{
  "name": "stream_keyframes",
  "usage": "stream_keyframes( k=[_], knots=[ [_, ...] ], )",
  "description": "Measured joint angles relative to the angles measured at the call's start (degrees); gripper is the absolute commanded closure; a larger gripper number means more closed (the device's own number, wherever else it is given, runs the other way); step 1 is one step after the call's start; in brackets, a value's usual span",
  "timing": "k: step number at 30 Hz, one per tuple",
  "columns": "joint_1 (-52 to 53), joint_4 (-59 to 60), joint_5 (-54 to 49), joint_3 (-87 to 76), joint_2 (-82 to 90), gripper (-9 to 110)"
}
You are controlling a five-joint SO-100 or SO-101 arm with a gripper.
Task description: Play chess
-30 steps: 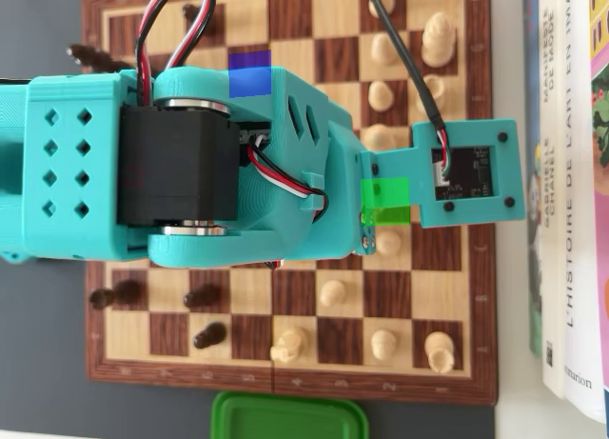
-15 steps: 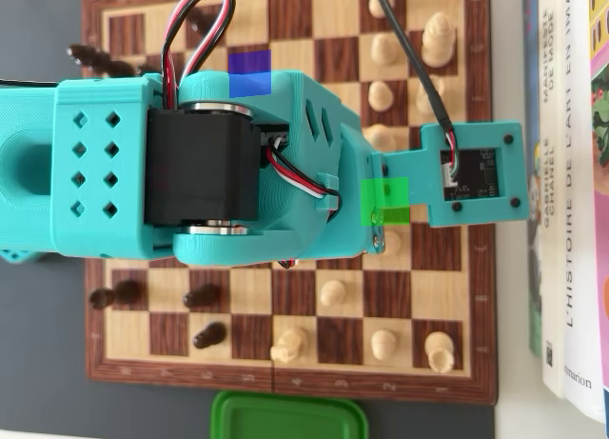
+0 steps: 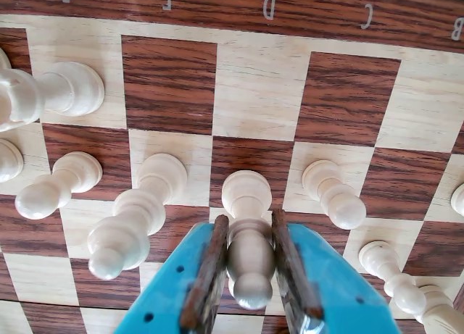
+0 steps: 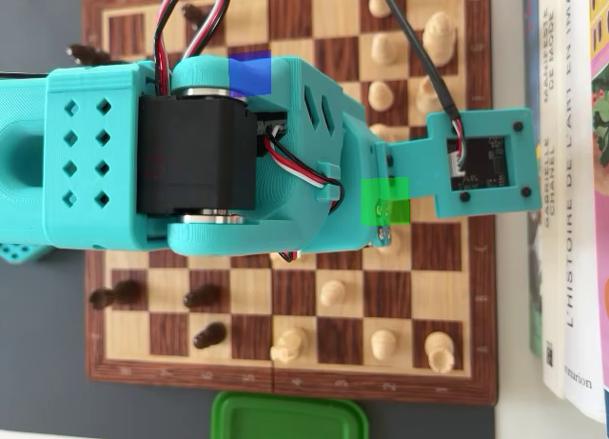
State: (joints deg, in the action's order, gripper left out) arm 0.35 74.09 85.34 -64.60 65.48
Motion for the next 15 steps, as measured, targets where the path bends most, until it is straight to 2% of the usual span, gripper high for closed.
stream_keyframes(
  k=[15],
  knots=[
    [-0.35,0.0,0.0,0.0,-0.53,96]
  ],
)
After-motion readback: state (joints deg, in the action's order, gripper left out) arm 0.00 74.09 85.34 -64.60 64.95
